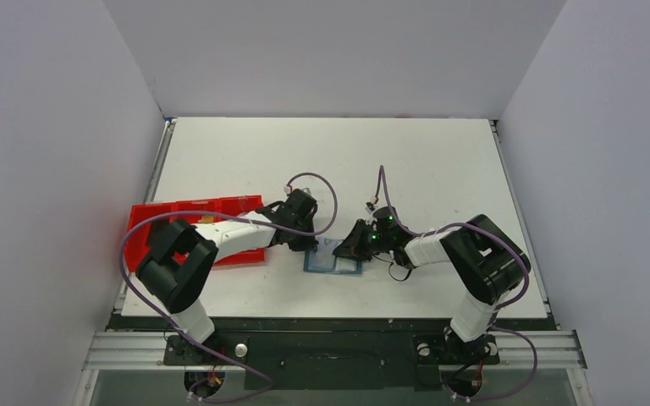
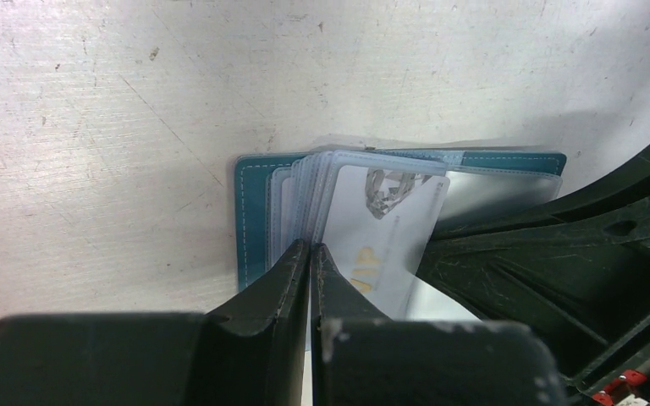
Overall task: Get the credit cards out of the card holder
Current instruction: Remove the credit card from the card holder.
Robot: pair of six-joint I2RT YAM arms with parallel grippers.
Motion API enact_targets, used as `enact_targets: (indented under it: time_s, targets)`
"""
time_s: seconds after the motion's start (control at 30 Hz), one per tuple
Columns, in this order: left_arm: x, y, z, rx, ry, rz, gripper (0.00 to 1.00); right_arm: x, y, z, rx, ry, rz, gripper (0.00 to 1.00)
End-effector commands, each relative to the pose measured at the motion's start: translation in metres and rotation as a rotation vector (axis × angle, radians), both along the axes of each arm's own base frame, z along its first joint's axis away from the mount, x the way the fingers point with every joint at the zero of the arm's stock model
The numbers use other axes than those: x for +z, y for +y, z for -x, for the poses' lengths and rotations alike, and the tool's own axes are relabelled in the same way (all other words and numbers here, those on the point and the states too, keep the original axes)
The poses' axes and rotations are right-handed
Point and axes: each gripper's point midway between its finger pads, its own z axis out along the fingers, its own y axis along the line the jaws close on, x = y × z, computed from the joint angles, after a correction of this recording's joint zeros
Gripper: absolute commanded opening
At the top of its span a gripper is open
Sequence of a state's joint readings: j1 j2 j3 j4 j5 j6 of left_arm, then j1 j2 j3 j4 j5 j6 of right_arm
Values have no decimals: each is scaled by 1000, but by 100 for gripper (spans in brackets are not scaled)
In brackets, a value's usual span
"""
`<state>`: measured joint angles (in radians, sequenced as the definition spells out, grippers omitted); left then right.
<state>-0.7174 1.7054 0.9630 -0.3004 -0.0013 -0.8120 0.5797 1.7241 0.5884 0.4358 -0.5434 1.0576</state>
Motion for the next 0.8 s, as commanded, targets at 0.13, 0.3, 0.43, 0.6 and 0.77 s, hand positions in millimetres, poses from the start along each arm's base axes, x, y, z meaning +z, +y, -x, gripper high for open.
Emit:
enact_targets:
  time_s: [0.13, 0.3, 0.43, 0.6, 0.77]
  targets:
    - [-48, 19, 51, -28, 167, -81, 0, 17, 15, -8, 17, -92, -50, 0]
    - [-49, 29, 54, -17, 160, -108, 0, 16, 4, -8, 10, -119, 8, 0]
    - [-48, 39, 53, 6, 146, -134, 0, 12, -4, -6, 8, -127, 57, 0]
    - [-46, 44, 51, 11, 137, -143, 0, 4, -14, -3, 7, -119, 104, 0]
    - [-49, 46, 53, 14, 145, -148, 0, -1, -23, -2, 10, -124, 153, 0]
